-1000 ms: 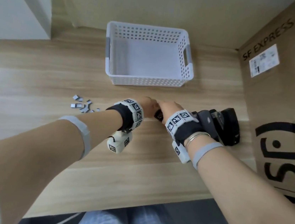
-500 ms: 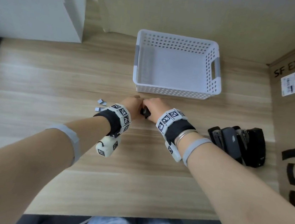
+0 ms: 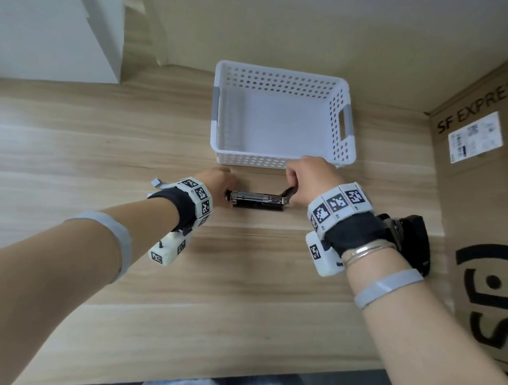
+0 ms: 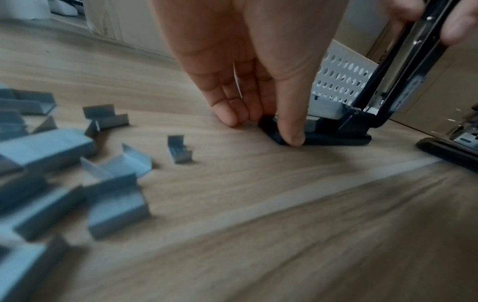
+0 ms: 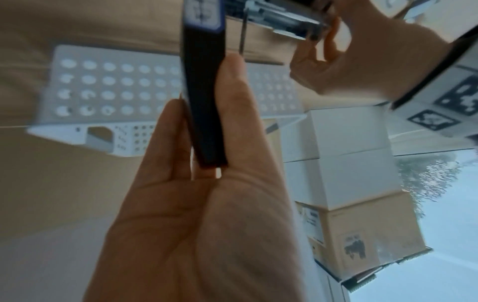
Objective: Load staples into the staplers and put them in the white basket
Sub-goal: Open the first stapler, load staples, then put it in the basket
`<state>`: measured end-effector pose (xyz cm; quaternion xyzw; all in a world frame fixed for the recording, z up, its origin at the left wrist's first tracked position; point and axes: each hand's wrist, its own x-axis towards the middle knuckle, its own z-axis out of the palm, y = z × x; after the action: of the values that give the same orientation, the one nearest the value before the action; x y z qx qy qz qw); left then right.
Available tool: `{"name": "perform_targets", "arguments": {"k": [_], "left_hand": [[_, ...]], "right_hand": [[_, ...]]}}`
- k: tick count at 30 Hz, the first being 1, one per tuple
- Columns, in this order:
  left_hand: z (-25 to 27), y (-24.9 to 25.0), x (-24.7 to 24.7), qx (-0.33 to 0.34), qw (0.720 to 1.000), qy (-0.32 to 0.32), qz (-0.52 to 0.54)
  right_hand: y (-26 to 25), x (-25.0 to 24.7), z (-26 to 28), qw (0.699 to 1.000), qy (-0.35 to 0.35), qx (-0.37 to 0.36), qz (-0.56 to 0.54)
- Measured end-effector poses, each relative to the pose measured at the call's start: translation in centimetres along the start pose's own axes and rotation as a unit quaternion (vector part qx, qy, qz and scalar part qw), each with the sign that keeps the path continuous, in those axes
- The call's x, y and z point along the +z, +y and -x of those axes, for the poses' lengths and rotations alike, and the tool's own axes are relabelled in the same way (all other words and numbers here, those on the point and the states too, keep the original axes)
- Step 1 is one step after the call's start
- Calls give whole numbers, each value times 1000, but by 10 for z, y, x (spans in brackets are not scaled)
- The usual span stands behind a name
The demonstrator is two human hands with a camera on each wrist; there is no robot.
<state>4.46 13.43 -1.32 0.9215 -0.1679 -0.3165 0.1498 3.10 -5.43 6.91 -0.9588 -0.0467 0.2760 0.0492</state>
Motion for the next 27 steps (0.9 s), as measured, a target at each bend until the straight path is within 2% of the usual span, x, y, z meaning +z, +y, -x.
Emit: {"name": "perform_targets", "arguments": {"k": [4, 6, 10, 13, 17, 22, 27], "left_hand": [[-1, -1, 1, 0, 1000, 2, -2], [-1, -2, 3, 0, 1000, 6, -1], [2, -5, 4, -5, 1000, 15, 11], [8, -19, -10, -36, 997, 41, 45], [24, -53, -27, -73, 995, 50, -40], [37, -75, -17, -70, 993, -25, -96], [39, -73, -10, -54, 993, -1, -110]], "right_hand": [[24, 7, 0, 997, -55, 35, 46], [31, 21, -2, 996, -54, 41, 49], [28, 36, -4, 997, -50, 57, 6], [12, 33, -5, 997, -36, 30, -60], [-11, 30, -11, 996, -11, 1, -93], [-28, 35, -18, 995, -13, -15, -94], [-32, 41, -21, 995, -19, -13, -92]]}}
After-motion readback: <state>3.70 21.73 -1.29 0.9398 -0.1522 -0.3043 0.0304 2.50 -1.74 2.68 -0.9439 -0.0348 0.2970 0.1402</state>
